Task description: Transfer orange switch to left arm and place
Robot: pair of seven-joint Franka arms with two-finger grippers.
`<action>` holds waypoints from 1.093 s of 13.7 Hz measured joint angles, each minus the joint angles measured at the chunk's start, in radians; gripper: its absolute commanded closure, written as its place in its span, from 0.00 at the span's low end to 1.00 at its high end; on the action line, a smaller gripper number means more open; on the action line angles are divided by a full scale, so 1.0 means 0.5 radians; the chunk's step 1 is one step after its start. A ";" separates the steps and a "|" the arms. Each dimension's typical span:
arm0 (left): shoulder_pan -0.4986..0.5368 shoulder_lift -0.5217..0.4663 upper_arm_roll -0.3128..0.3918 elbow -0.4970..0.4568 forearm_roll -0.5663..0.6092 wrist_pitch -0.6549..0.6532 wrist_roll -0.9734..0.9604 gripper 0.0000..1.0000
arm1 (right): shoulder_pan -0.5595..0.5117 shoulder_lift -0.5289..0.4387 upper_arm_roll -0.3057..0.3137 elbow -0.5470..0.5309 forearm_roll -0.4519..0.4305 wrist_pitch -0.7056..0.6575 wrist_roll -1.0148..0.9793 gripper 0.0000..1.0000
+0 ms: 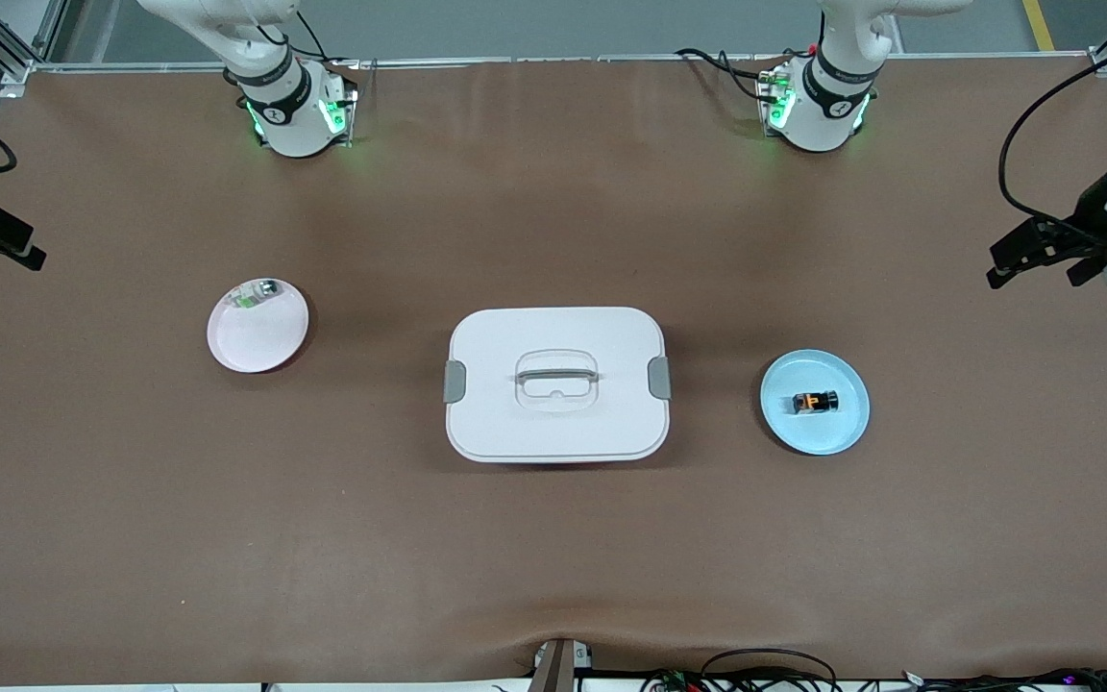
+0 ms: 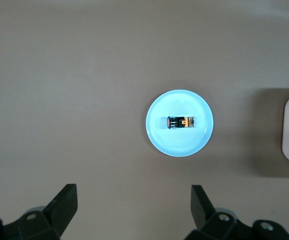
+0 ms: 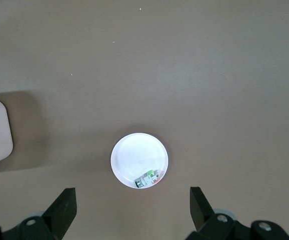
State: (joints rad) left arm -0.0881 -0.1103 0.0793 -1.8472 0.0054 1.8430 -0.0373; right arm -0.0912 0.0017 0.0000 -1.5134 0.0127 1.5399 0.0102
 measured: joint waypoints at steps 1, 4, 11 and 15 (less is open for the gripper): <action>-0.003 -0.002 -0.020 0.006 0.010 -0.010 -0.013 0.00 | 0.000 0.000 0.000 0.000 0.000 0.000 0.000 0.00; -0.004 -0.025 -0.023 0.054 0.015 -0.187 -0.013 0.00 | 0.000 0.000 0.000 0.000 0.000 0.000 0.000 0.00; -0.004 -0.398 -0.035 -0.099 0.016 -0.360 0.120 0.00 | 0.000 0.000 -0.001 0.001 0.000 0.000 0.000 0.00; -0.004 -0.416 -0.036 -0.052 0.016 -0.359 0.058 0.00 | 0.000 0.000 -0.001 0.001 0.000 0.000 0.000 0.00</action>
State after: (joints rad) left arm -0.0903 -0.3185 0.0613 -1.8731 0.0132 1.6635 -0.0081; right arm -0.0913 0.0017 -0.0003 -1.5128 0.0127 1.5399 0.0103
